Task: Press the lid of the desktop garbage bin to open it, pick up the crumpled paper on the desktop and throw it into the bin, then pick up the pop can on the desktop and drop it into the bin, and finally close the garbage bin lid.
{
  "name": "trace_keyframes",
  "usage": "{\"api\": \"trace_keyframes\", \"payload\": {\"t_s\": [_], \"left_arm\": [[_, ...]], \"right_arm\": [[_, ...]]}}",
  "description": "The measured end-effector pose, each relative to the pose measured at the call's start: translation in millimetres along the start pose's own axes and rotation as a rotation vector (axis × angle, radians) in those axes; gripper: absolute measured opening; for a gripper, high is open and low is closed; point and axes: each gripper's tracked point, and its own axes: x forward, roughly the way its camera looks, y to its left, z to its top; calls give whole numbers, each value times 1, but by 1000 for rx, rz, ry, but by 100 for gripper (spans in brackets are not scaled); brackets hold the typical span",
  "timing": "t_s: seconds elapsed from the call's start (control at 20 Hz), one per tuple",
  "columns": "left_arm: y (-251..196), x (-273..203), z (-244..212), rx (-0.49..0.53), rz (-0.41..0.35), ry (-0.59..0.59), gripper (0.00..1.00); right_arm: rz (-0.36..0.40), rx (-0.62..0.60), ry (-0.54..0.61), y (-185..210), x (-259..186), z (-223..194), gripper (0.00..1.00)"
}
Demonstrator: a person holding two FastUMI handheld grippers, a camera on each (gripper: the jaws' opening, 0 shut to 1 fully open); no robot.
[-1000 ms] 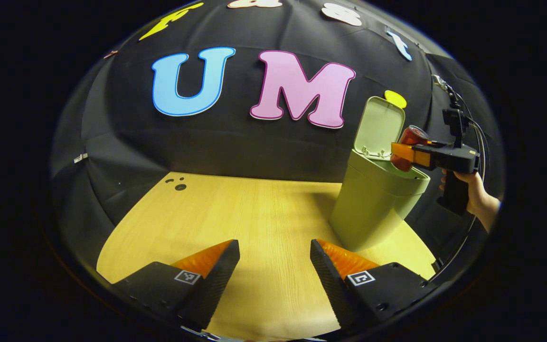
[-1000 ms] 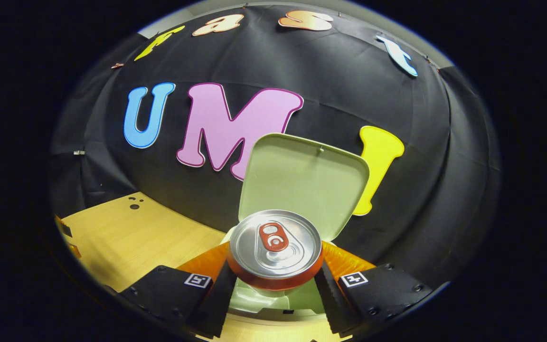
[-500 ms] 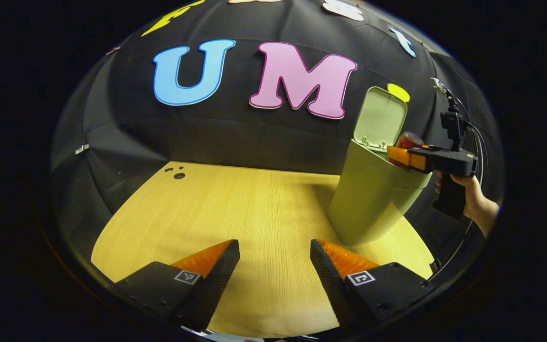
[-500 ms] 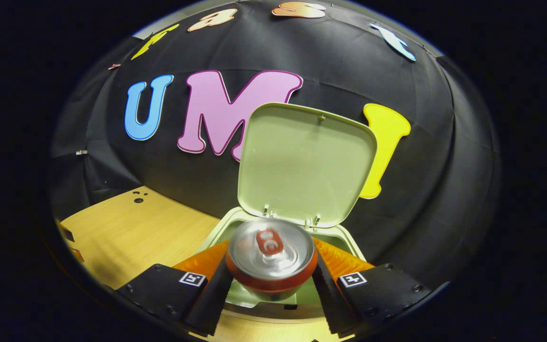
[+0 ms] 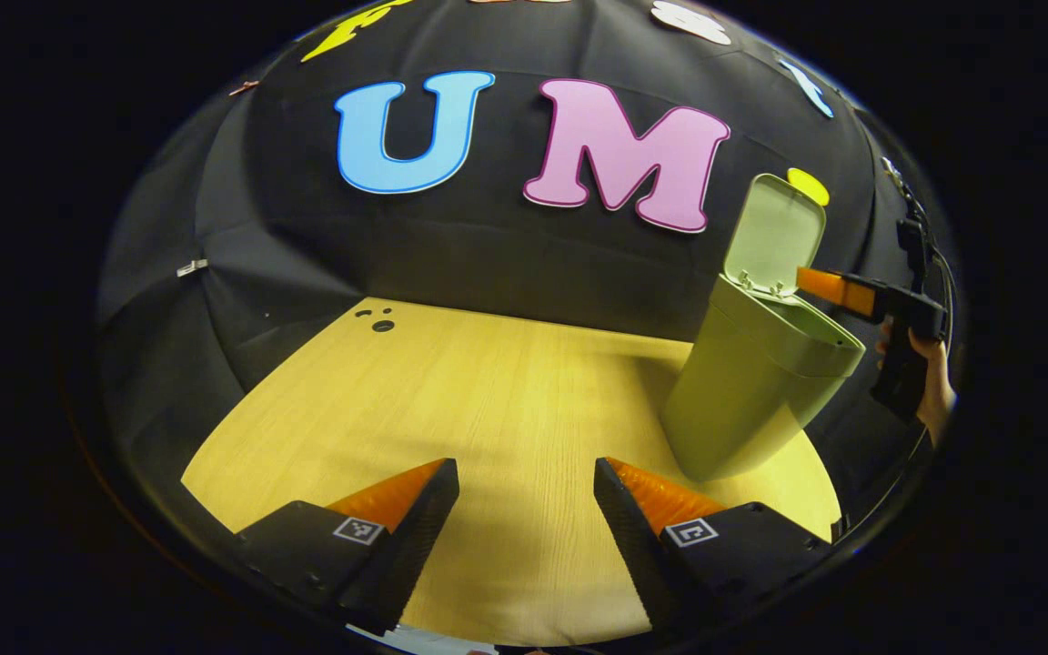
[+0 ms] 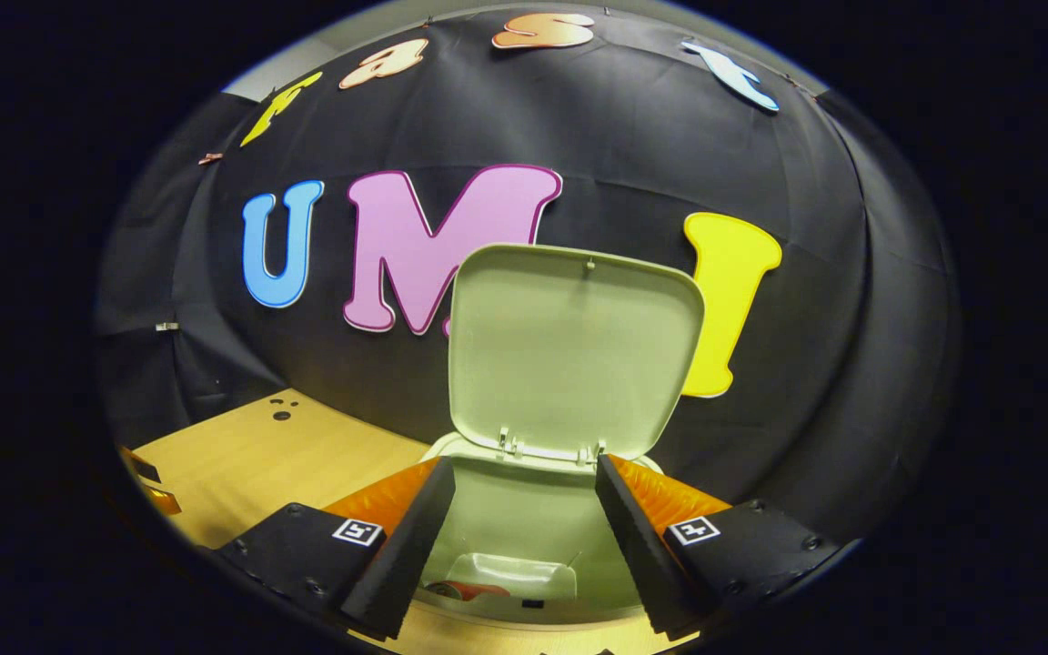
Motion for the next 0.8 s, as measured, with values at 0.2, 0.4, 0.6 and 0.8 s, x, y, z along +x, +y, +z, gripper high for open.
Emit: {"api": "trace_keyframes", "payload": {"t_s": [0.2,0.4,0.6,0.8], "left_arm": [[5,-10,-4,-49,53,-18,96],[6,-22,-7,-56,1,-30,96],[12,-36,-6,-47,-76,-58,96],[27,-43,-5,-47,-81,-81,96]], "right_arm": [[31,60,-6,-2,1,35,98],[-47,55,-56,-19,-3,79,97],[-141,88,-42,-31,-9,114,97],[-180,73,-61,-38,-2,148,97]]}}
